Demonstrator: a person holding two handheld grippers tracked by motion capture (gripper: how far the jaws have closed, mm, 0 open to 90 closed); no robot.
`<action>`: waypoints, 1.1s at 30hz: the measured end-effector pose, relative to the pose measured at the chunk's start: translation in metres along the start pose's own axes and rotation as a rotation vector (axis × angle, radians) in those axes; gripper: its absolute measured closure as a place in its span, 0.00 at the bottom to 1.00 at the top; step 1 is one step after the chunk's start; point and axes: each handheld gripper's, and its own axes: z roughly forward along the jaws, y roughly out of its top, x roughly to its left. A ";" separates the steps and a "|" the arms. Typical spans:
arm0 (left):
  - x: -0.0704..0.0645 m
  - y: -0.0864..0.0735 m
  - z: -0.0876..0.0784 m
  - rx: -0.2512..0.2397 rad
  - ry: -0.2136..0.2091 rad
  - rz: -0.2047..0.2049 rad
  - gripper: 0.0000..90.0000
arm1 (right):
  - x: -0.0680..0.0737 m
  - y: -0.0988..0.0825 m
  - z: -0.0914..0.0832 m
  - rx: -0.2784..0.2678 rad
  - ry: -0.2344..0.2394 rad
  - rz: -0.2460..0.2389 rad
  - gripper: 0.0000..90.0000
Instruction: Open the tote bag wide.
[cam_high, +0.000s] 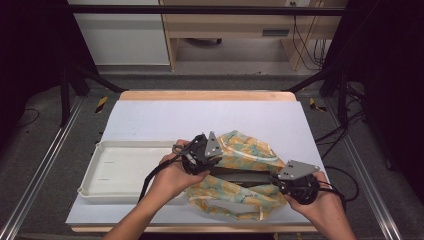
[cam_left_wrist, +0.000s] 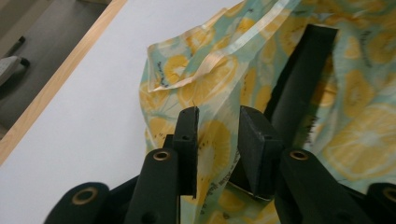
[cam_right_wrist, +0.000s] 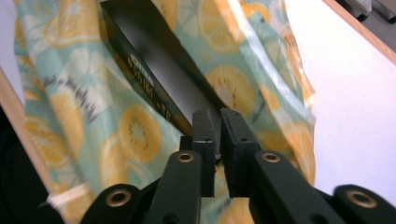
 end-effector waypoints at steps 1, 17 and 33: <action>-0.002 0.001 -0.002 0.002 0.011 0.011 0.78 | 0.000 0.002 0.003 0.001 0.006 -0.003 0.95; -0.025 -0.013 0.019 0.034 -0.094 -0.025 0.79 | -0.021 0.005 0.044 0.063 0.000 -0.004 1.00; -0.028 -0.047 0.015 0.000 -0.133 -0.093 0.80 | -0.034 0.008 0.062 0.045 -0.011 0.002 1.00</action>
